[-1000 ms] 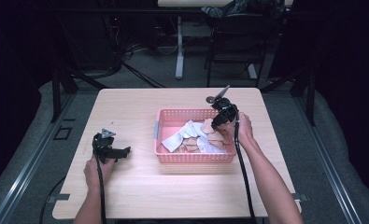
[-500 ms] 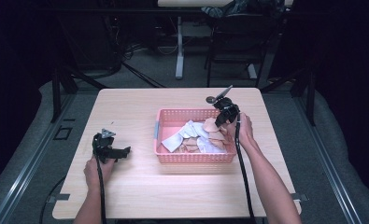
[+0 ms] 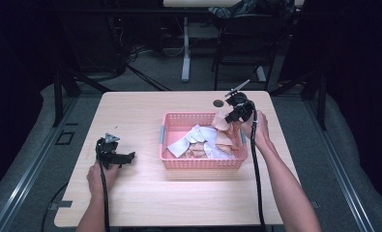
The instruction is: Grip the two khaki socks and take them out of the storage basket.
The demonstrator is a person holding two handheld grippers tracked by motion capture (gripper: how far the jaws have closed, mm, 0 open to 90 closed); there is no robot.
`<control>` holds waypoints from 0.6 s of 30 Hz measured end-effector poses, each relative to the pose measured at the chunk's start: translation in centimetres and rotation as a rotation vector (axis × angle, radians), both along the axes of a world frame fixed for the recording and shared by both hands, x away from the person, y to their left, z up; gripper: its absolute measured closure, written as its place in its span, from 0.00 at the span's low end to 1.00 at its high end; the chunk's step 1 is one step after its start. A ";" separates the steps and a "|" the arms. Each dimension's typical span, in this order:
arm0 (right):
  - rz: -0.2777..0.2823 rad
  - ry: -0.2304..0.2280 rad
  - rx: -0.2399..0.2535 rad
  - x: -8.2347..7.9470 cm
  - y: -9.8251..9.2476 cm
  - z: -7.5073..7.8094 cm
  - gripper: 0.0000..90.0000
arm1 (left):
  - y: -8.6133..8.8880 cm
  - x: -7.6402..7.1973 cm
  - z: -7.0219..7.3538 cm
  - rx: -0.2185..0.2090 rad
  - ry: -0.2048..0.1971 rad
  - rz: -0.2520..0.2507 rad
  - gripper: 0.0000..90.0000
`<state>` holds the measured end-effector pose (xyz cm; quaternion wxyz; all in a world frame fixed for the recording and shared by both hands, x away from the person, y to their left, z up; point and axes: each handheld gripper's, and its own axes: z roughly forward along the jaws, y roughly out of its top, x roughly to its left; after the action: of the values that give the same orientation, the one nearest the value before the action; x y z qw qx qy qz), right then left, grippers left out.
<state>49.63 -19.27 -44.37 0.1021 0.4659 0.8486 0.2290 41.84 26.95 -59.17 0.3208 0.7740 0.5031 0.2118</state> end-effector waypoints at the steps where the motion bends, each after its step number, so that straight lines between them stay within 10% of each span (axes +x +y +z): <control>1: 0.001 -0.006 0.007 -0.1 -0.1 0.5 0.96 | 0.0 0.0 0.0 -0.003 -0.002 0.003 0.00; 18: 0.030 -0.067 0.040 -1.1 -0.1 3.6 0.96 | 0.0 0.0 0.0 -0.002 -0.002 0.002 0.00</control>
<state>48.50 -19.34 -40.72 0.1178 0.4472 0.8467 0.2630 41.84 26.93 -59.18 0.3219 0.7728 0.5040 0.2123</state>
